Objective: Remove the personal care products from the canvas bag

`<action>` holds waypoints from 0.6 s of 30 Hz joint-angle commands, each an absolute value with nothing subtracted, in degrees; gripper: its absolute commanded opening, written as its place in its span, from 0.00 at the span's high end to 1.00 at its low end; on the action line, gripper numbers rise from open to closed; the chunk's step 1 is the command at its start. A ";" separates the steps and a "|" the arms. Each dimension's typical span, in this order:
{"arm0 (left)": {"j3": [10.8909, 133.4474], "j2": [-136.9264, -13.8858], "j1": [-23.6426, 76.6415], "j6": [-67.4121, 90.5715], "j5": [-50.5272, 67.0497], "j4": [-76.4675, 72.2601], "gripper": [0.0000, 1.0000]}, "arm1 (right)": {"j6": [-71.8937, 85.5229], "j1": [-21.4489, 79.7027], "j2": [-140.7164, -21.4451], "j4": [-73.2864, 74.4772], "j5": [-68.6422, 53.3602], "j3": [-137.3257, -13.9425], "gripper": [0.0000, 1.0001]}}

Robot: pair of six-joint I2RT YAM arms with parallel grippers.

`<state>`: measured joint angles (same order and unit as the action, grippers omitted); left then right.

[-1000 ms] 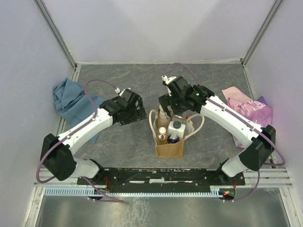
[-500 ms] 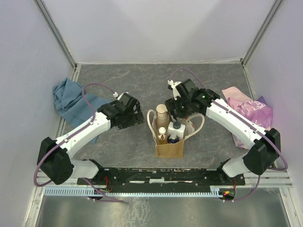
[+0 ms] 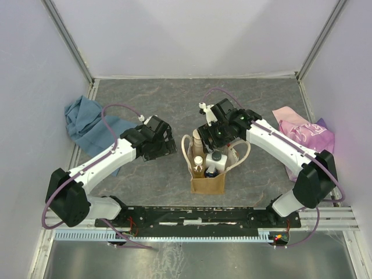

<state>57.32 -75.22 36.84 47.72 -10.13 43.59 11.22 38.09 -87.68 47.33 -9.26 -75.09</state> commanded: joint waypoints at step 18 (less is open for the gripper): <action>56.92 -74.53 37.10 49.66 -9.20 43.80 0.03 | 14.30 31.87 -87.51 51.06 1.15 -76.69 0.58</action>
<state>56.77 -75.68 36.84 48.18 -8.86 43.64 13.96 35.75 -88.03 47.24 -2.96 -76.01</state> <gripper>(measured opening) 0.971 0.626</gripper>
